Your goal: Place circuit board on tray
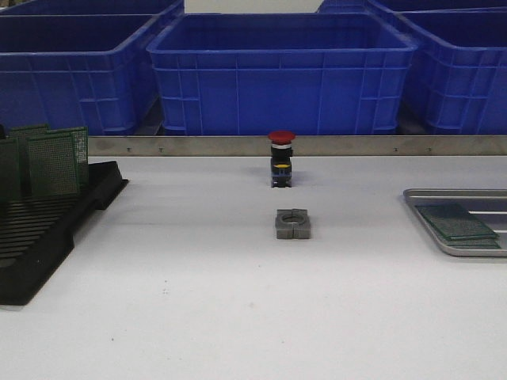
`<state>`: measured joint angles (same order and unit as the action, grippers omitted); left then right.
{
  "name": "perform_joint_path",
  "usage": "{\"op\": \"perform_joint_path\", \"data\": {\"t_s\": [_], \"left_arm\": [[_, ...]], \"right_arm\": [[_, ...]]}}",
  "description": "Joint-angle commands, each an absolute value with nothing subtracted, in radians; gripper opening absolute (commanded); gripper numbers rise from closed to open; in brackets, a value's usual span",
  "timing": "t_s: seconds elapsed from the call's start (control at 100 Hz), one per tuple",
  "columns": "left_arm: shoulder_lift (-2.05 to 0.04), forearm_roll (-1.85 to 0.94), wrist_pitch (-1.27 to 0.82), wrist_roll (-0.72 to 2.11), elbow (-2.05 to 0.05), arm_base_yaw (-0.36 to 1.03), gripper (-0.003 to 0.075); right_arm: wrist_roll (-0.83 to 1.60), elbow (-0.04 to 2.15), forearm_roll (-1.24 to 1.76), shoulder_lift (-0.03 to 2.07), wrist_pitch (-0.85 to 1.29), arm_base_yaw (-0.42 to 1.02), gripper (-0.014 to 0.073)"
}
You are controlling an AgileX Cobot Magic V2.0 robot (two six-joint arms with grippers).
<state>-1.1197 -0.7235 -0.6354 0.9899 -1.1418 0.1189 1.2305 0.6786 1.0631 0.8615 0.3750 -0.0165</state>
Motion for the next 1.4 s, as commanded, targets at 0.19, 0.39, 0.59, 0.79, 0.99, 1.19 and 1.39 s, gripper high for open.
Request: {"op": "perform_joint_path", "data": {"t_s": [0.19,0.39,0.59,0.79,0.99,1.19,1.39], "left_arm": [[-0.739,-0.81,-0.295,0.983,-0.752,0.121,-0.002],[-0.459,-0.817,-0.275,0.983,-0.551,0.121,-0.002],[-0.232,-0.834,-0.274,0.983,-0.414,0.121,-0.002],[-0.098,-0.834,-0.274,0.983,-0.348,0.121,-0.002],[-0.084,-0.834,-0.279,0.983,-0.33,0.121,-0.002],[-0.084,-0.834,-0.277,0.983,-0.33,0.121,-0.002],[-0.084,-0.834,-0.277,0.983,-0.33,0.121,-0.002]], "right_arm": [[1.25,0.515,1.111,0.592,0.325,-0.013,-0.0113],[1.25,0.392,1.119,0.377,0.326,-0.013,-0.0113],[1.25,0.315,1.127,0.232,0.348,-0.013,-0.0113],[1.25,0.307,1.129,0.201,0.364,-0.013,-0.0113],[1.25,0.307,1.129,0.201,0.365,-0.013,-0.0113],[1.25,0.307,1.129,0.201,0.365,-0.013,-0.0113],[1.25,0.307,1.129,0.201,0.365,-0.013,-0.0113]]}}
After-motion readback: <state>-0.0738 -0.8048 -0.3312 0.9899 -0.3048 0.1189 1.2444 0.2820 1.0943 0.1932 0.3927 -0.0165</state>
